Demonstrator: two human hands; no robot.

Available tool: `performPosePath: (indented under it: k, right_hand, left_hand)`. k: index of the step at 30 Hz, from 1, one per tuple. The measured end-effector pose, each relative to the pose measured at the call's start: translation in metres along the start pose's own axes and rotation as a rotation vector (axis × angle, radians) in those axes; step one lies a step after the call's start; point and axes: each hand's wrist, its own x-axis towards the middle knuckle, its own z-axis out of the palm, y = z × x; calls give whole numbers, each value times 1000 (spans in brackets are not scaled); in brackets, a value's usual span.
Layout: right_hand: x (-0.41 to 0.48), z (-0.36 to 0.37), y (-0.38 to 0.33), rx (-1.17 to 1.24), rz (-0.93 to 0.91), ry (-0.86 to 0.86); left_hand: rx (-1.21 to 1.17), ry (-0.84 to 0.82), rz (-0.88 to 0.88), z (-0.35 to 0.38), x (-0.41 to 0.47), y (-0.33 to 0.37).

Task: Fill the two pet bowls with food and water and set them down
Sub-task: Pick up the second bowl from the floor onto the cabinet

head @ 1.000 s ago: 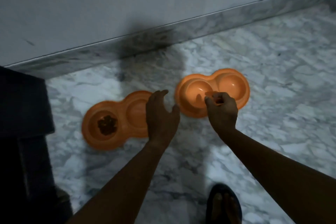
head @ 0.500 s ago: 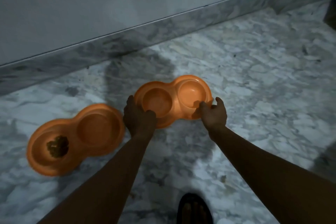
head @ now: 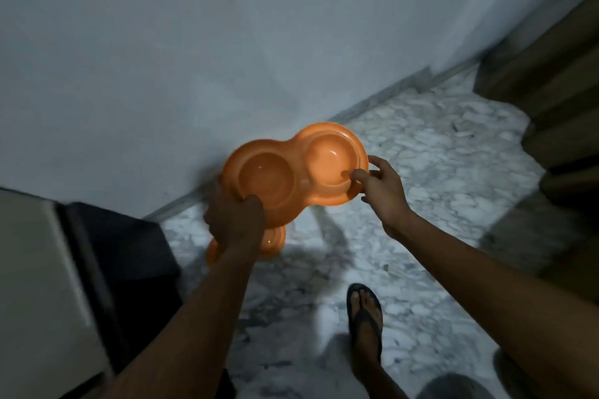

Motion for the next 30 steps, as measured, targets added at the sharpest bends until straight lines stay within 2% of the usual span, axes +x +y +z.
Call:
performPosePath:
  k: [6,10,14,16,21,25,30]
  right_hand:
    - [-209,-24,-127,-19,-179,100]
    - [-325,-38,-172,12,-255,118]
    - [-419,-34,-217,8,-406,87]
    - [-455,-18,-230,0,-460,34]
    - [-551,47,-250,-44,-611,-153]
    - [-626,106,-249,-91,-715,-291]
    - [-702,172,-246,-194,-825,-432]
  left_hand:
    - [41,28,162,-181,-123,101]
    - [-83,90,376,-282,-200,123]
    - [-133,159,480,-386,-242,139]
    - [-165,171,519,-438,-251,134]
    - [-140,297,470,-571,-271,89]
    - [-118,290,459,-670,-284,41]
    - [-44,219,636,-766,-293,-20]
